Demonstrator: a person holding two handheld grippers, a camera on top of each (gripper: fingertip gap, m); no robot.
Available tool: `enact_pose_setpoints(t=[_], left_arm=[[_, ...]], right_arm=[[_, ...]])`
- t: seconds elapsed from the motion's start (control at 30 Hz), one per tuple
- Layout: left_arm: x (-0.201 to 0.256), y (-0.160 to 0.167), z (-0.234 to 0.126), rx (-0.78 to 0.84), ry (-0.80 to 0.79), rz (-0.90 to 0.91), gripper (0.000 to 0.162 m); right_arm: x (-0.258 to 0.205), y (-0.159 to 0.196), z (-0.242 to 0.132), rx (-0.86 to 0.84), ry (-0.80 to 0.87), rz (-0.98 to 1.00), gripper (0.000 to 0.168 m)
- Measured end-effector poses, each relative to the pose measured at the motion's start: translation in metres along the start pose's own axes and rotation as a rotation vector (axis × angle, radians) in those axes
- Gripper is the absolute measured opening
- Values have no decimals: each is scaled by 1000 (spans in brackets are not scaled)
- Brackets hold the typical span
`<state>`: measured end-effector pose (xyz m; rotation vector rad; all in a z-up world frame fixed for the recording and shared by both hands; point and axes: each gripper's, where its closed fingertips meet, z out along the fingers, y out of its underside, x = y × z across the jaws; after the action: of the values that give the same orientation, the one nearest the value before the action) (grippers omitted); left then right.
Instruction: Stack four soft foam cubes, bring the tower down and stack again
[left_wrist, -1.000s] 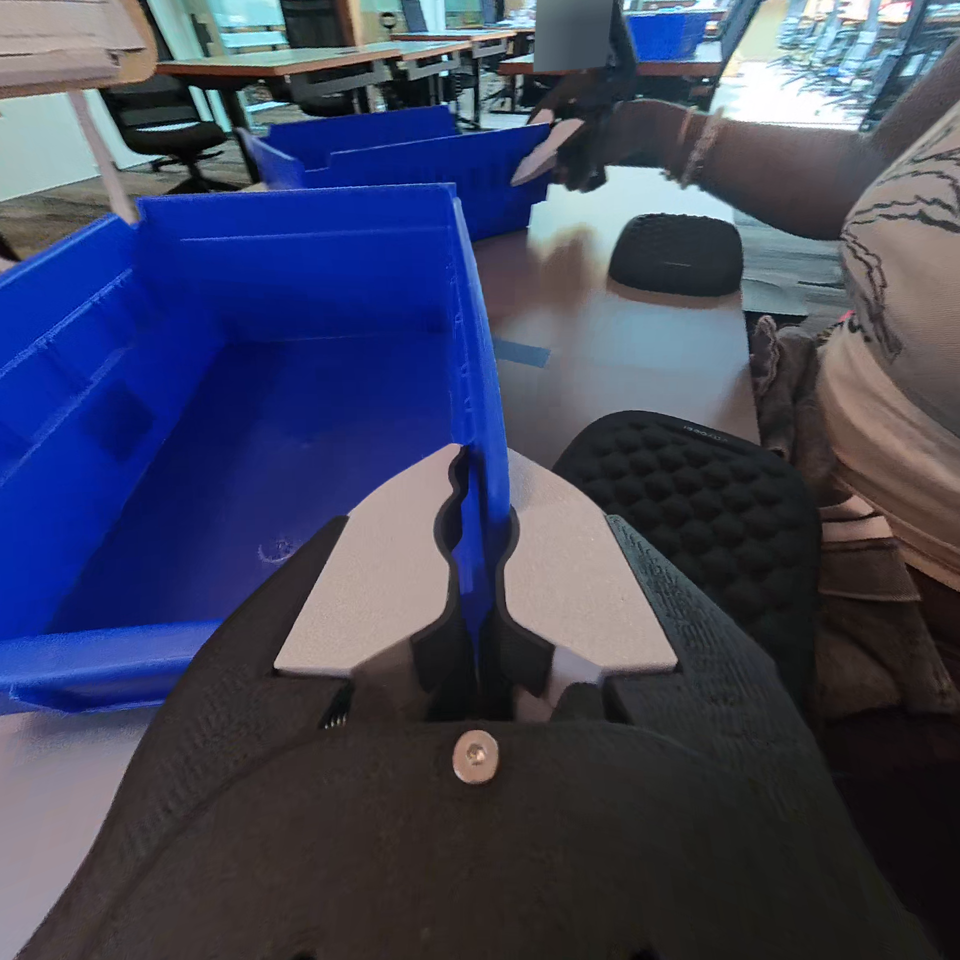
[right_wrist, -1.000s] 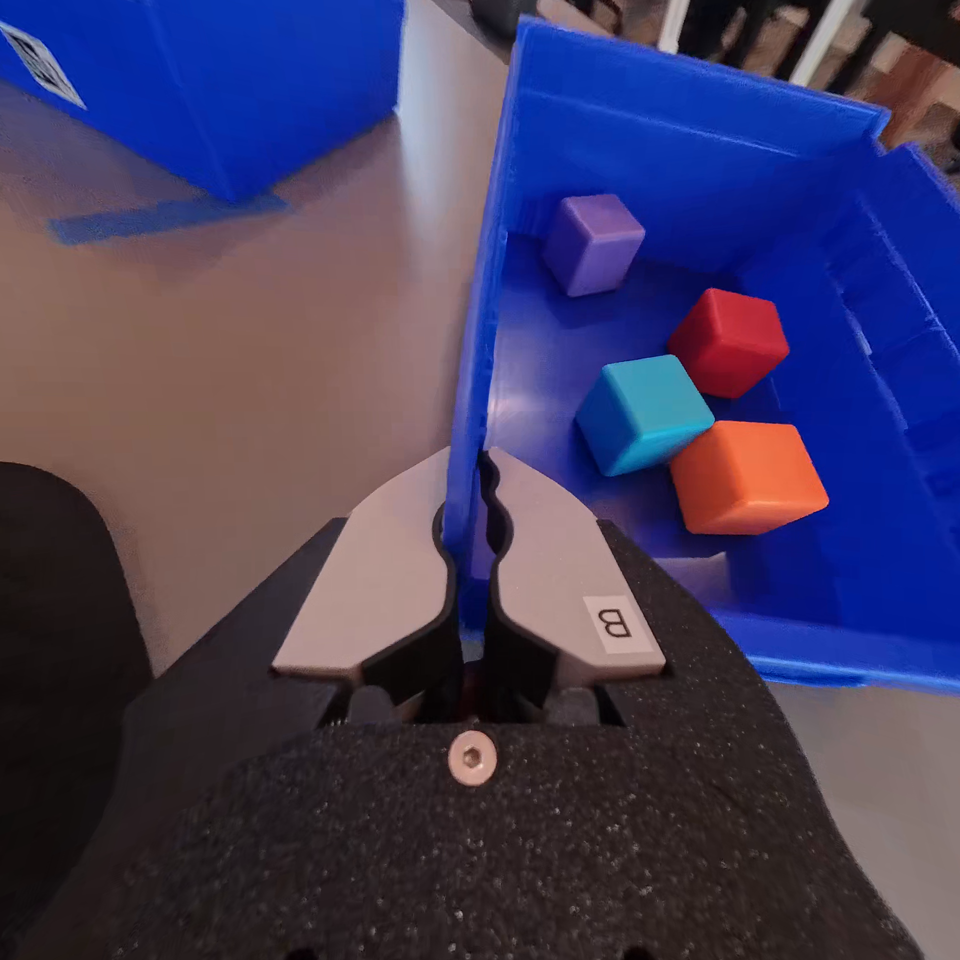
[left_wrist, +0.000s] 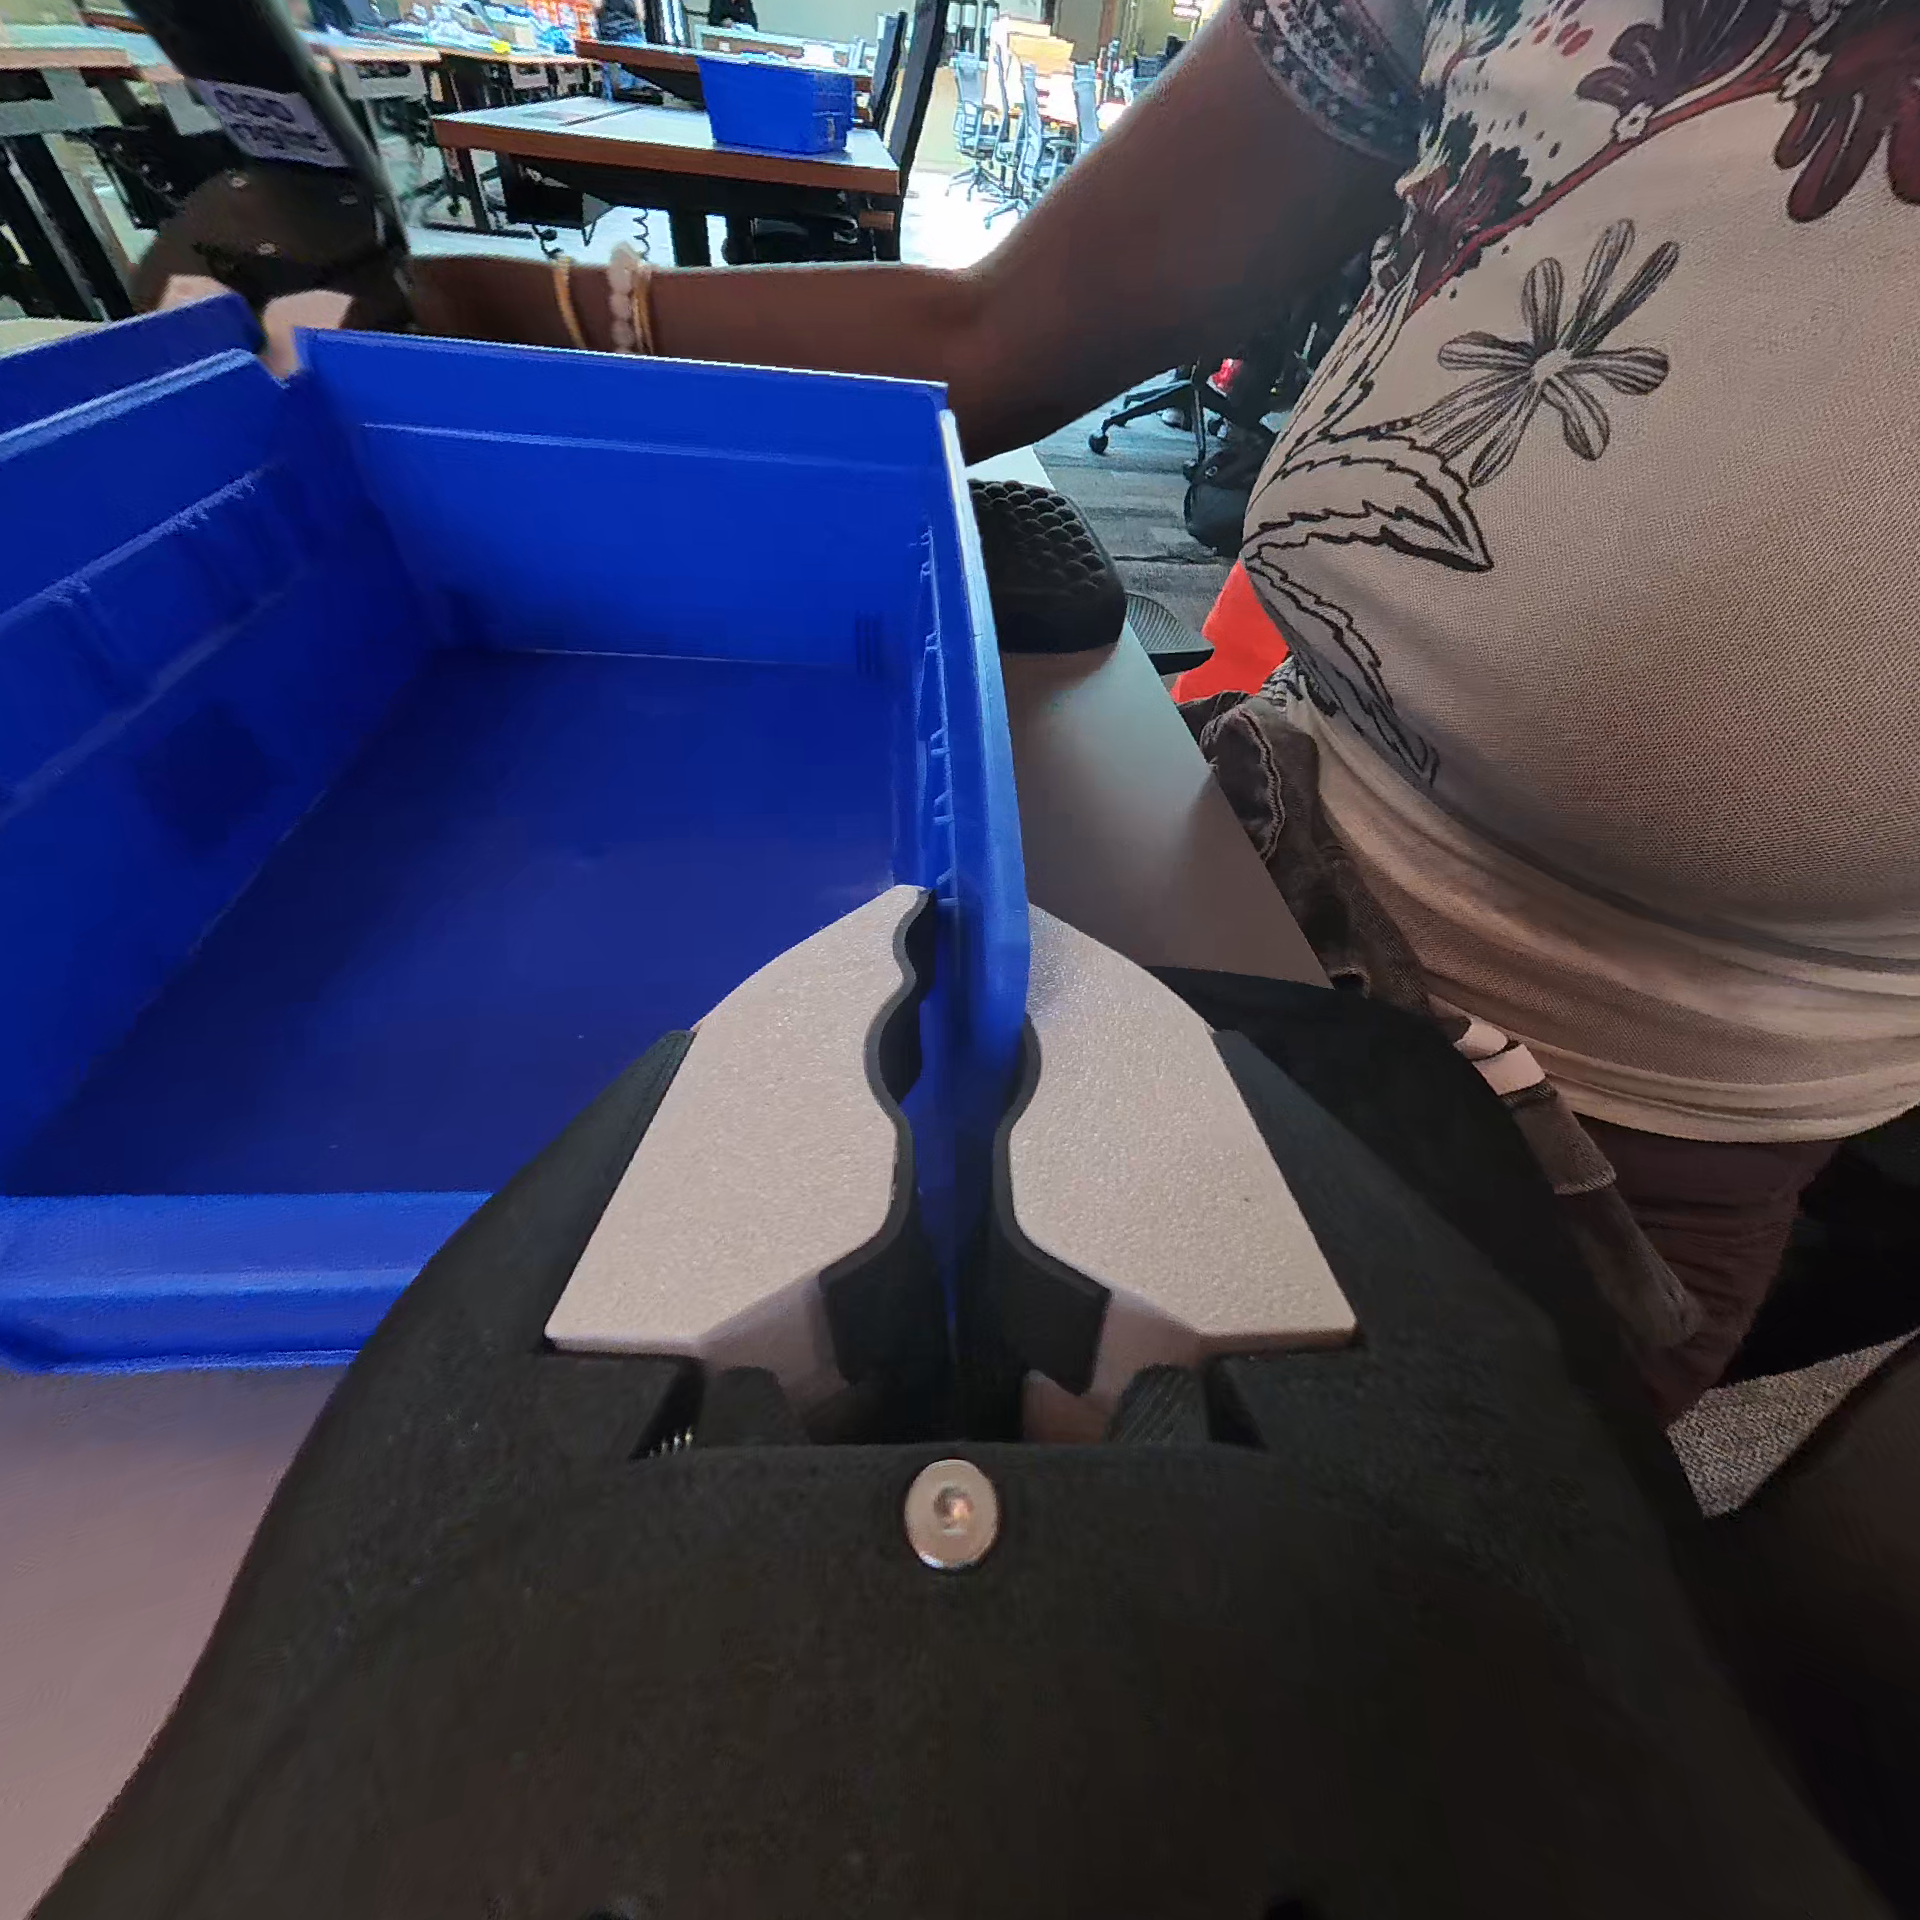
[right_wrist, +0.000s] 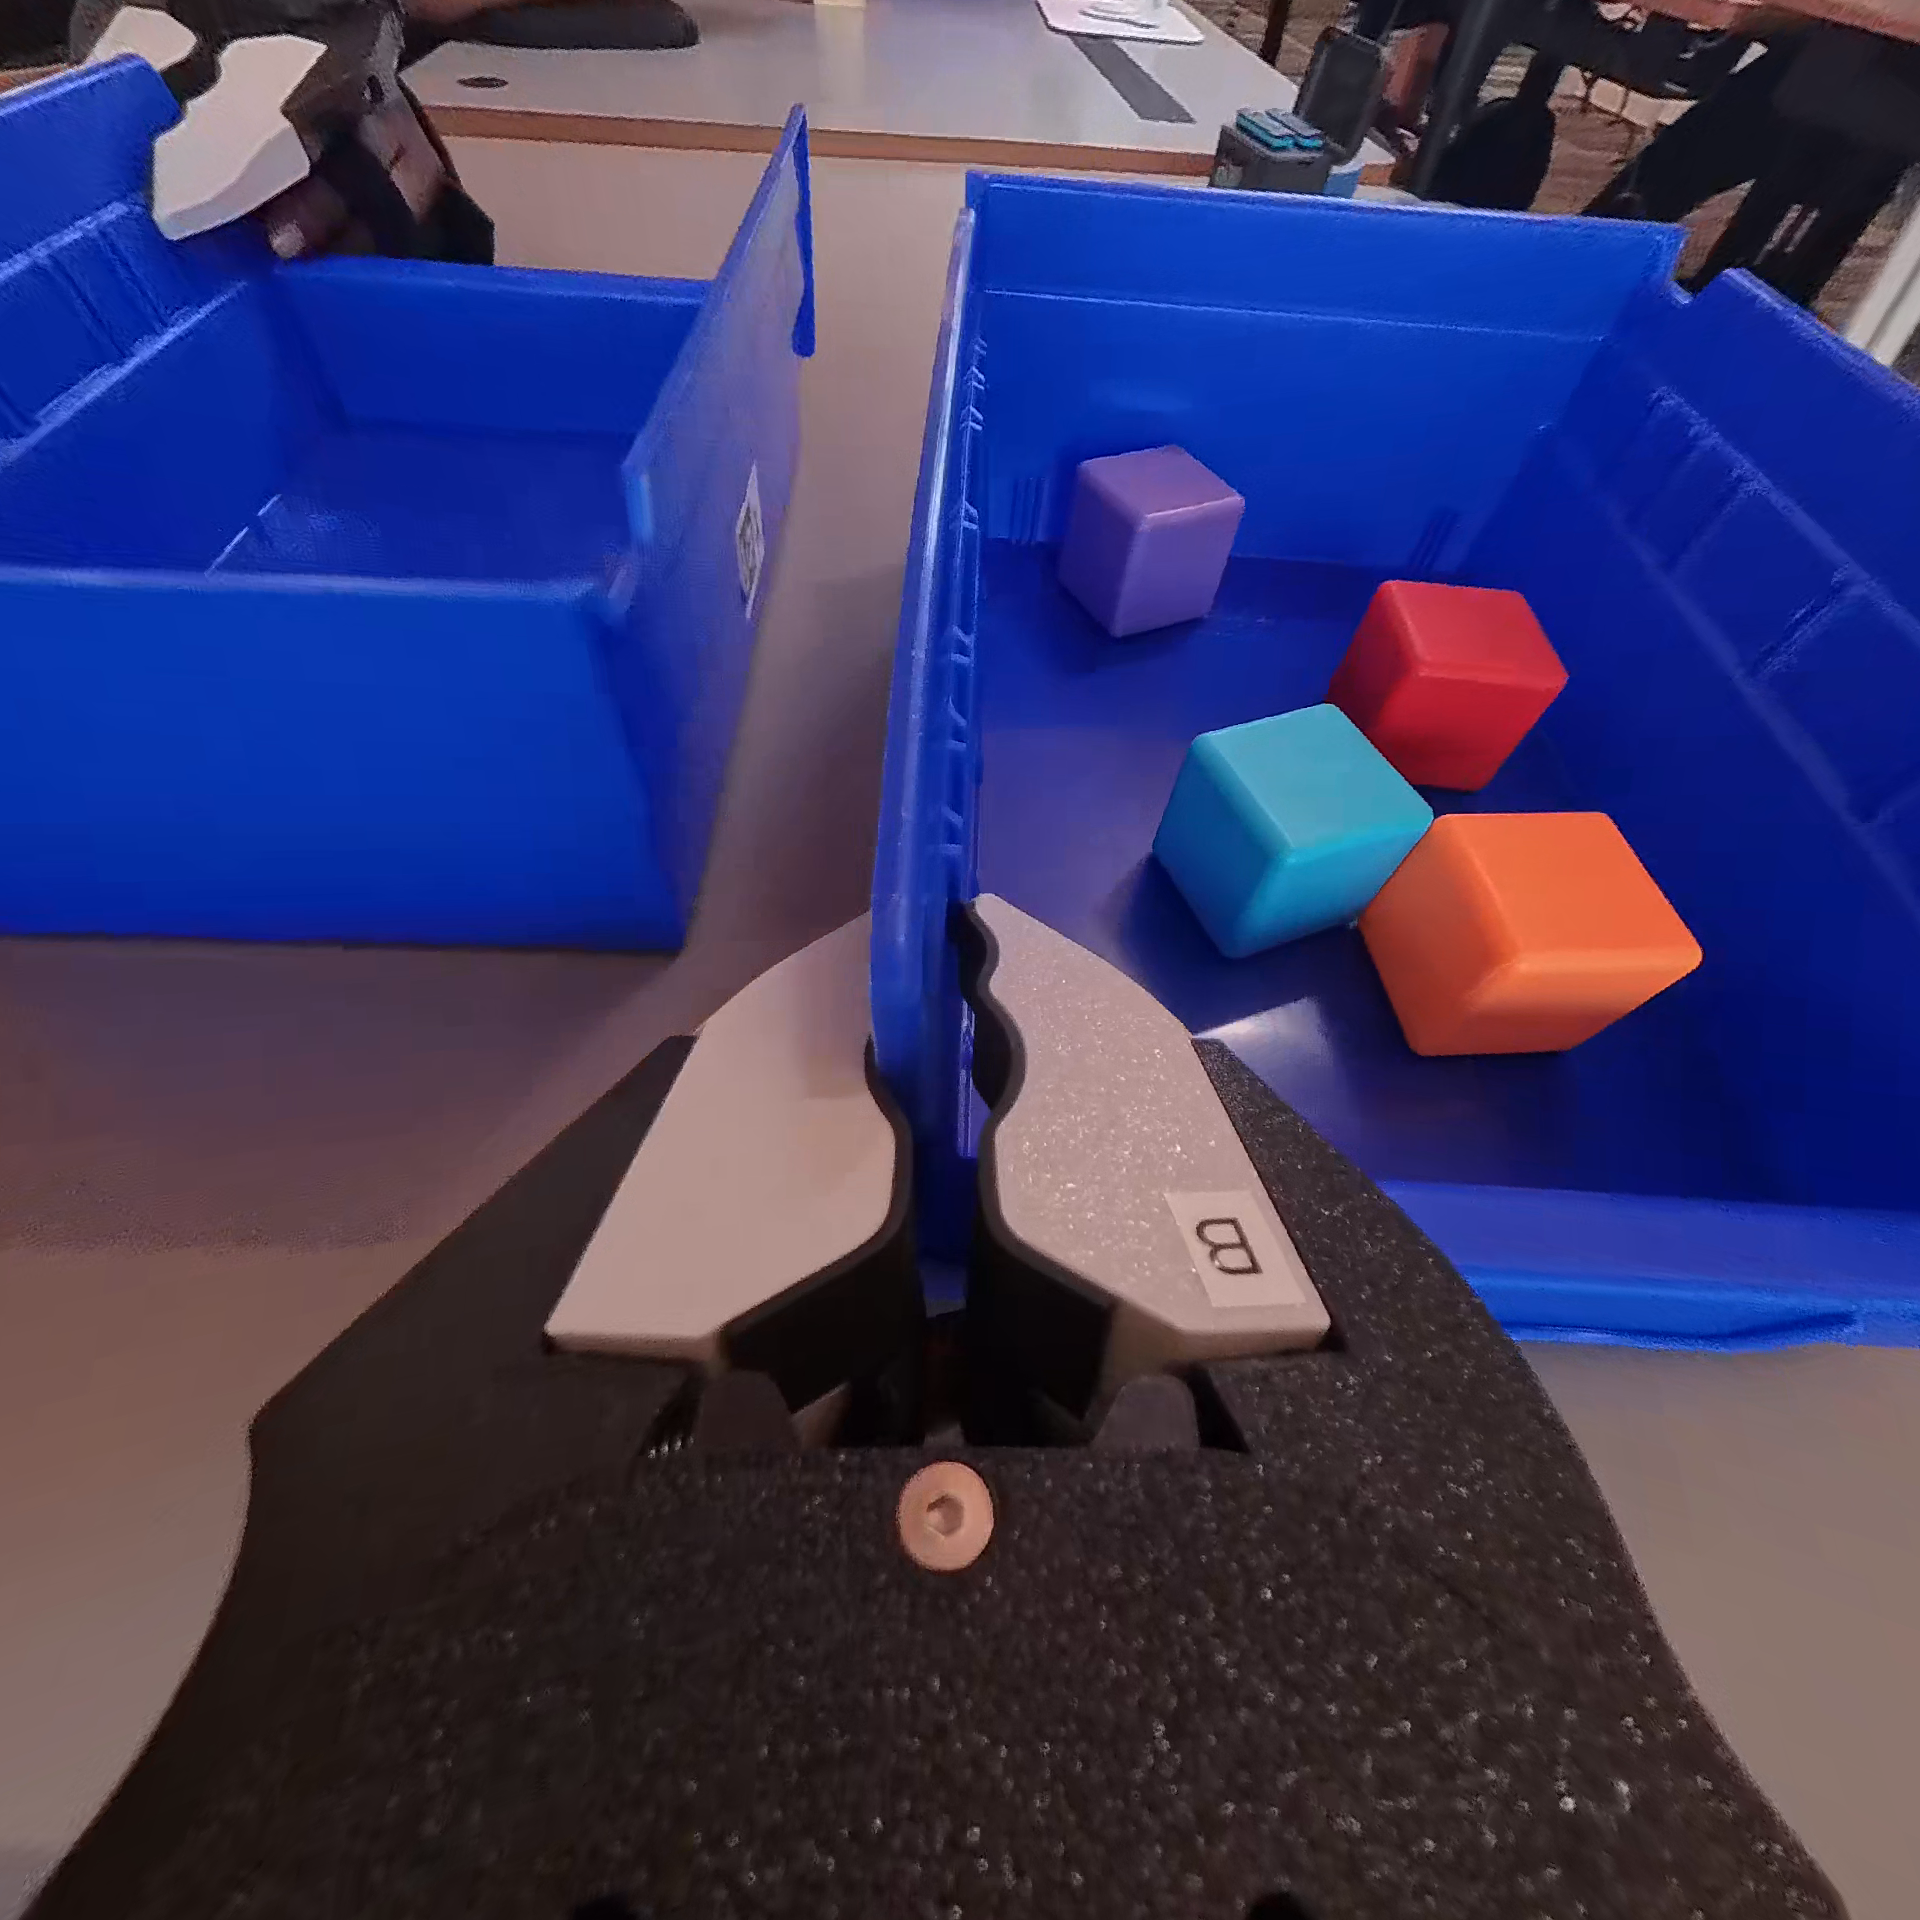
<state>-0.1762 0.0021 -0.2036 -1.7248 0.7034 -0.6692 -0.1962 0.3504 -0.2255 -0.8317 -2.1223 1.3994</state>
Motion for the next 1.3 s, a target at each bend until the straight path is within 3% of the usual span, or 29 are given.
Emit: enact_pose_setpoints(t=[0.33, 0.4, 0.47, 0.57, 0.63, 0.73, 0.87, 0.97, 1.13, 1.3], left_arm=[[-2, -4, 13, -44, 3, 2, 10], [-4, -15, 6, -37, -28, -22, 34], [-15, -34, -9, -9, -128, 13, 43], [-71, -65, -49, -37, -526, 135, 45], [-96, -87, -68, -40, -629, 158, 43], [-139, -106, -75, -105, -697, 137, 30], [-208, -72, -63, -524, -729, 227, 21], [-235, -56, -45, -681, -669, 277, 17], [-251, -35, -35, -854, -615, 315, 18], [-263, -26, -38, -934, -641, 332, 18]], right_arm=[[12, -20, 40, 17, -66, 20, 6], [17, -32, 32, 74, -31, 109, 38], [26, -48, 11, 138, 52, 164, 50], [34, -69, -27, 140, 254, 235, 66], [9, -83, -39, 58, 261, 256, 71], [-60, -96, -36, -166, 157, 229, 66], [-165, -95, -14, -451, -21, 122, 54], [-214, -82, -1, -606, -70, 70, 57], [-243, -63, 6, -714, 8, 71, 58], [-256, -57, 4, -704, 32, 122, 46]])
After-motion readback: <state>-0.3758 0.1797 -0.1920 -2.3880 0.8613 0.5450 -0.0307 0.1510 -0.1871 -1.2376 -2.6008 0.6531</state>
